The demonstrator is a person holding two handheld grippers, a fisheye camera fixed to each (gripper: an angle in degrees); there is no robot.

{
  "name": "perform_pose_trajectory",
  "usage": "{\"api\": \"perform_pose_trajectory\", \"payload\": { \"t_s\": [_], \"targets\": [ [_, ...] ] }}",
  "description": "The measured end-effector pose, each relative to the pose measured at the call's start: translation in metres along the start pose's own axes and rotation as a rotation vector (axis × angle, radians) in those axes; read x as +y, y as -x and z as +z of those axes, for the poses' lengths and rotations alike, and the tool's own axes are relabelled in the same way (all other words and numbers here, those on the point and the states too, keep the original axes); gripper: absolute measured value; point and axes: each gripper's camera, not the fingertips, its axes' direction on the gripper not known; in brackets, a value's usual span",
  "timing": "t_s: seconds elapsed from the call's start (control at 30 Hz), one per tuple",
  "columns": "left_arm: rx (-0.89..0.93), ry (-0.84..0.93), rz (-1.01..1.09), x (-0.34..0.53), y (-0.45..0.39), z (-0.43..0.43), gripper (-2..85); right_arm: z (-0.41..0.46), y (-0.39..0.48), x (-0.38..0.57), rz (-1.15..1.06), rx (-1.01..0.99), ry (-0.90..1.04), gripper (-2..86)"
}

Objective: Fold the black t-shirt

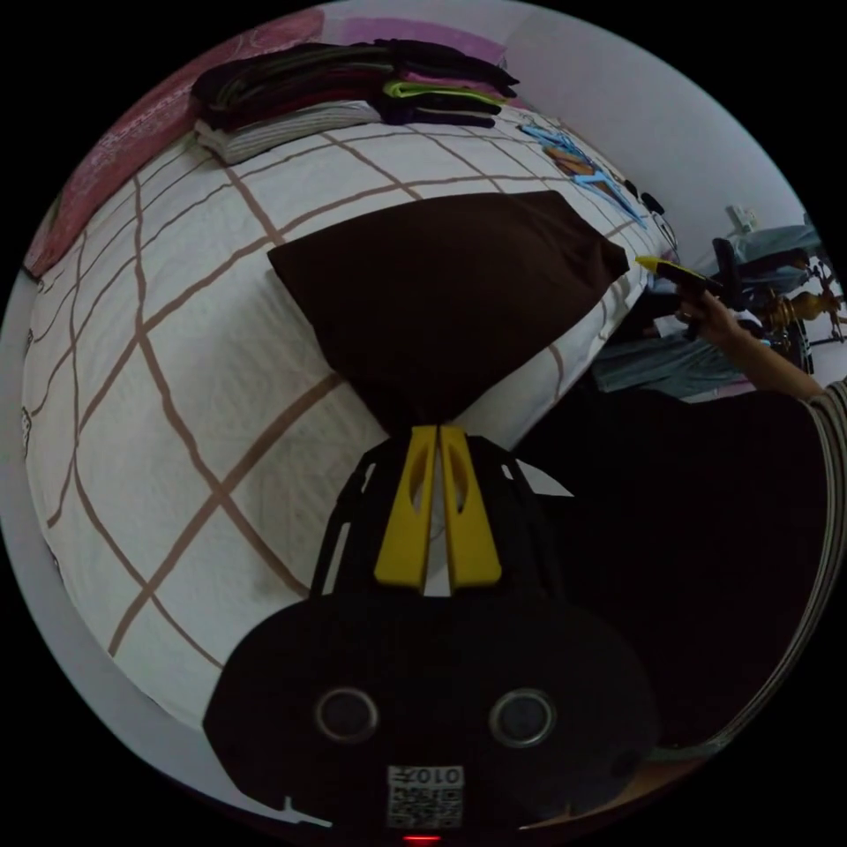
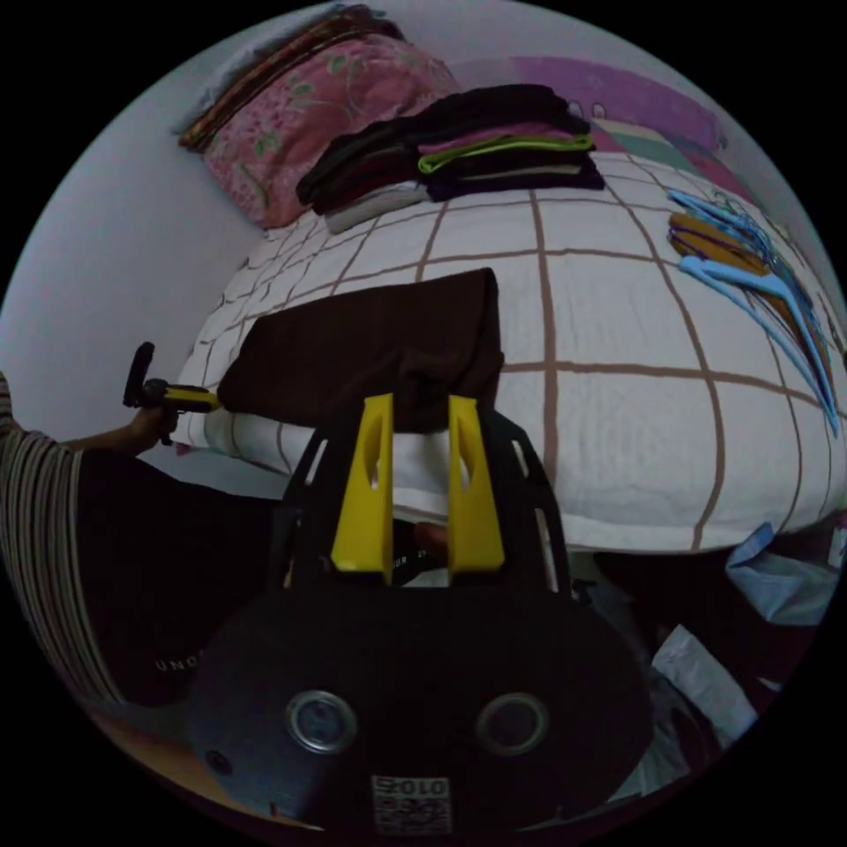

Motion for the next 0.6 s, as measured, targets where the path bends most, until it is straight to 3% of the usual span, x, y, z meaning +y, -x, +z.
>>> {"api": "perform_pose_trajectory", "payload": {
  "t_s": [0.2, 0.37, 0.5, 0.6],
  "targets": [
    [0.010, 0.011, -0.010, -0.009, 0.000, 0.001, -0.4, 0.044, 0.012, -0.024, -0.073, 0.081, 0.133, 4.4],
    [0.016, 0.022, -0.001, -0.015, 0.000, 0.000, -0.4, 0.021, 0.002, -0.021, -0.087, -0.039, 0.018, 2.9],
    [0.014, 0.060, -0.005, -0.022, -0.003, 0.009, -0.4, 0.064, -0.021, -0.002, -0.040, -0.050, 0.261, 4.1],
    [0.002, 0.085, -0.017, -0.027, -0.006, 0.014, -0.3, 0.077, -0.033, 0.000, 0.045, -0.129, 0.240, 5.5]
  ]
}}
